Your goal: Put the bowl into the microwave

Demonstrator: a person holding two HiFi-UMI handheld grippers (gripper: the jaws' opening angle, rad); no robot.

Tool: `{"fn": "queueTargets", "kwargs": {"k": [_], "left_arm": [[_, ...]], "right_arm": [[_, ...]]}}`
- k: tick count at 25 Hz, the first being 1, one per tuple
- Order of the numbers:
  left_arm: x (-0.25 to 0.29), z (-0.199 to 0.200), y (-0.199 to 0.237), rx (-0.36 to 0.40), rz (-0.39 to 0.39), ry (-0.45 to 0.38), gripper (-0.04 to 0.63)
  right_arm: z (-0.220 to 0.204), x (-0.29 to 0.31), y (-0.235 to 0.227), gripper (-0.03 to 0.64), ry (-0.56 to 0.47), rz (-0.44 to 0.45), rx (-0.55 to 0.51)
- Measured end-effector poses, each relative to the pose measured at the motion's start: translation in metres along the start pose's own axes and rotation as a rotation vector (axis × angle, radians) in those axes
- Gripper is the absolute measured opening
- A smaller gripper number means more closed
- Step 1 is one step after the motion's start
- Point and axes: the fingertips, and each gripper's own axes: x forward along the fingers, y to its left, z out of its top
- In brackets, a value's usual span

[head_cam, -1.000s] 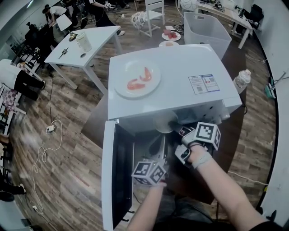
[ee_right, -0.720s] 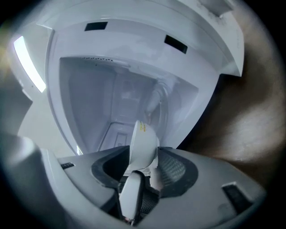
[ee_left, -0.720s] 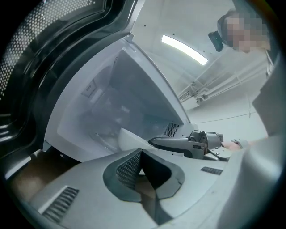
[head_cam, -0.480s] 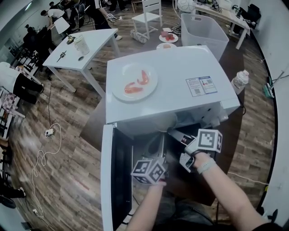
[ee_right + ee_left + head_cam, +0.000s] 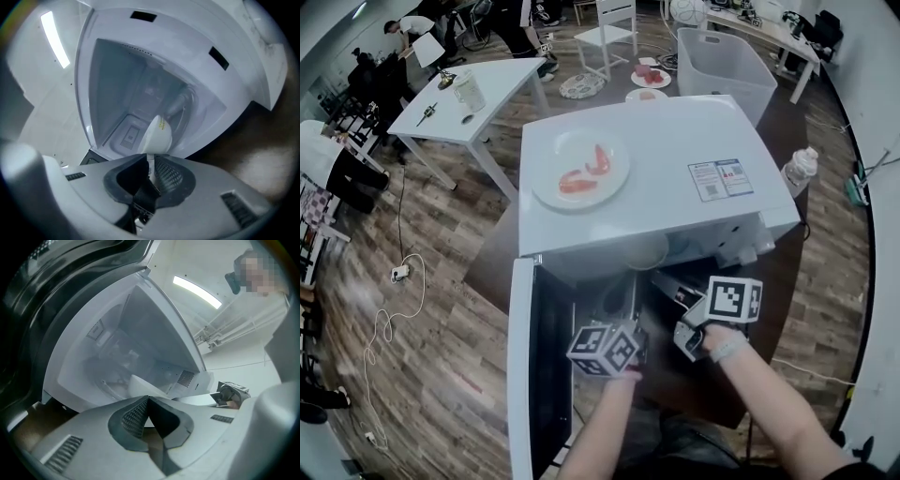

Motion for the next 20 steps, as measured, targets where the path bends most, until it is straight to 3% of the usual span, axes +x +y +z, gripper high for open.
{"fn": "queueTargets", "kwargs": {"k": [20], "left_arm": [[0.016, 0.002, 0.012, -0.009, 0.008, 0.038, 0.002]], "right_arm": [[0.021, 0.022, -0.007, 0.031, -0.087, 0.047, 0.097]]}}
